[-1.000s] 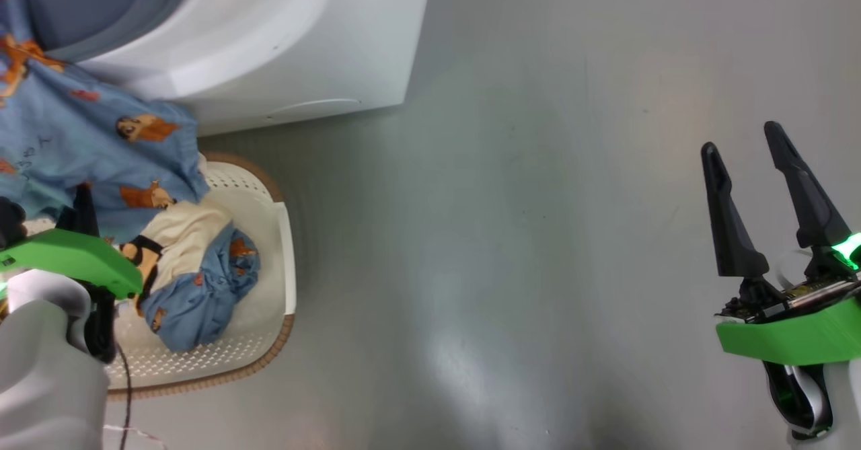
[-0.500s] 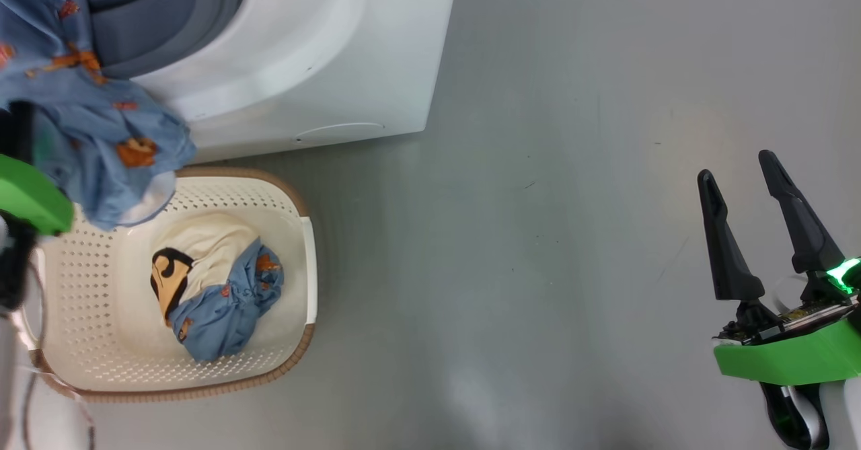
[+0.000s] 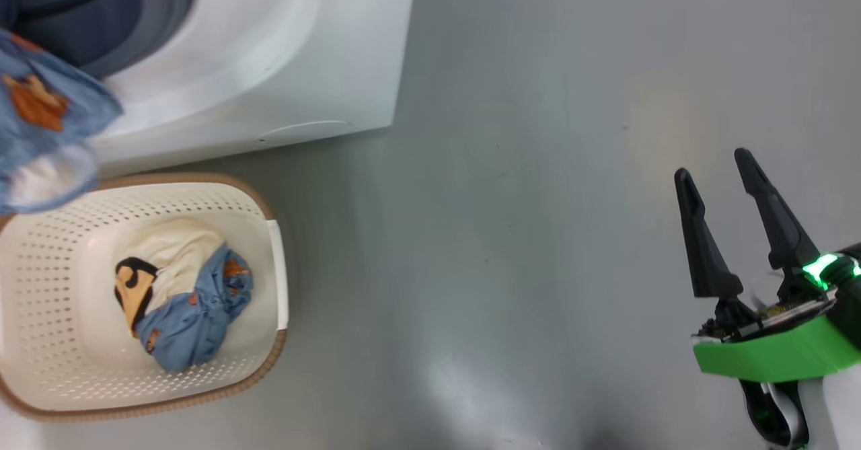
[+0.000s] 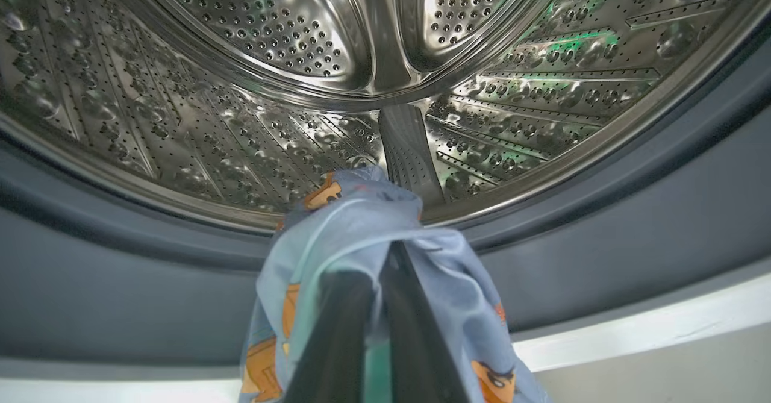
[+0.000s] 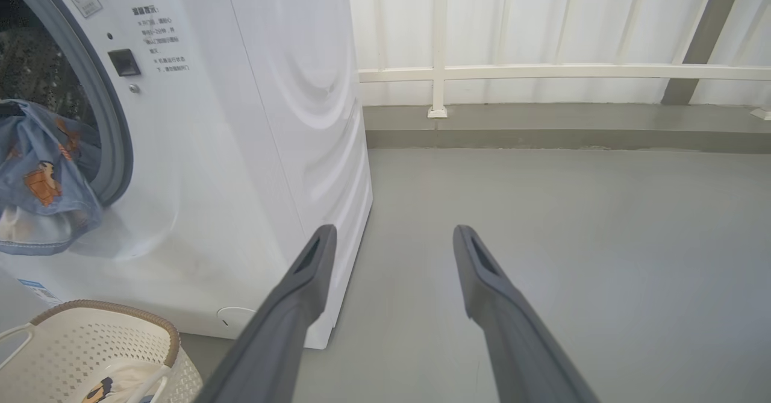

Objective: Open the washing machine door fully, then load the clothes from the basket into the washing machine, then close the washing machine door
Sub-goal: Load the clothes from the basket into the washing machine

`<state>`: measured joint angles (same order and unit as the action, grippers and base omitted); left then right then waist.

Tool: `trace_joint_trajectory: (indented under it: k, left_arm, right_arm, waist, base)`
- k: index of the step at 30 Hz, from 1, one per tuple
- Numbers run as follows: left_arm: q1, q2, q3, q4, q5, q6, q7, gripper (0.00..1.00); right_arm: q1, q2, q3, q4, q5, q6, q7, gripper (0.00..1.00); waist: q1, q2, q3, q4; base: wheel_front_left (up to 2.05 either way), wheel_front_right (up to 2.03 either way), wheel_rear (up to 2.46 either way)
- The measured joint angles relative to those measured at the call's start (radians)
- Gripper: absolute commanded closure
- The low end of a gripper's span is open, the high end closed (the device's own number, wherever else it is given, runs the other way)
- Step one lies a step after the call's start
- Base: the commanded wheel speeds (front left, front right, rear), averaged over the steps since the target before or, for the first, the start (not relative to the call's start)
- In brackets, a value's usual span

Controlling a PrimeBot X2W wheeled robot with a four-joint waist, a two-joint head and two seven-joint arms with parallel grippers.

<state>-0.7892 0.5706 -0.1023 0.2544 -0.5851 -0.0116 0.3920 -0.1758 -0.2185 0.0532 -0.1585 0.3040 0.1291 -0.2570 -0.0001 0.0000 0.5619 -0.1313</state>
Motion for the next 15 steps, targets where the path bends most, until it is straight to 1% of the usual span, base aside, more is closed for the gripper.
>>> trace_joint_trajectory:
  k: [4, 8, 11, 15]
  left_arm:
    - [-0.075, 0.006, -0.002, 0.016, 0.002, 0.011, 0.029, 1.00]
    - [-0.144, 0.010, 0.001, 0.069, 0.004, 0.021, 0.028, 1.00]
    - [-0.193, 0.025, 0.011, 0.115, 0.005, 0.028, 0.010, 1.00]
    - [-0.273, 0.064, 0.024, 0.162, 0.052, 0.029, -0.059, 1.00]
  right_arm:
    - [-0.028, 0.008, 0.004, 0.002, 0.001, 0.000, 0.000, 0.00]
    - [-0.041, 0.016, 0.016, 0.002, 0.007, 0.000, 0.000, 0.00]
    - [-0.060, 0.029, 0.032, 0.006, 0.008, 0.000, 0.000, 0.00]
    - [-0.091, 0.034, 0.035, 0.007, 0.016, 0.000, 0.000, 0.00]
  waist:
    - [0.0000, 0.0000, 0.019, -0.022]
    - [0.0001, 0.0000, 0.041, -0.049]
    - [0.0001, 0.0000, 0.060, -0.073]
    - [0.0001, 0.0000, 0.090, -0.107]
  base:
    - [0.00, 0.00, 0.00]
    - [0.00, 0.00, 0.00]
    - [0.00, 0.00, 0.00]
    - [0.00, 0.00, 0.00]
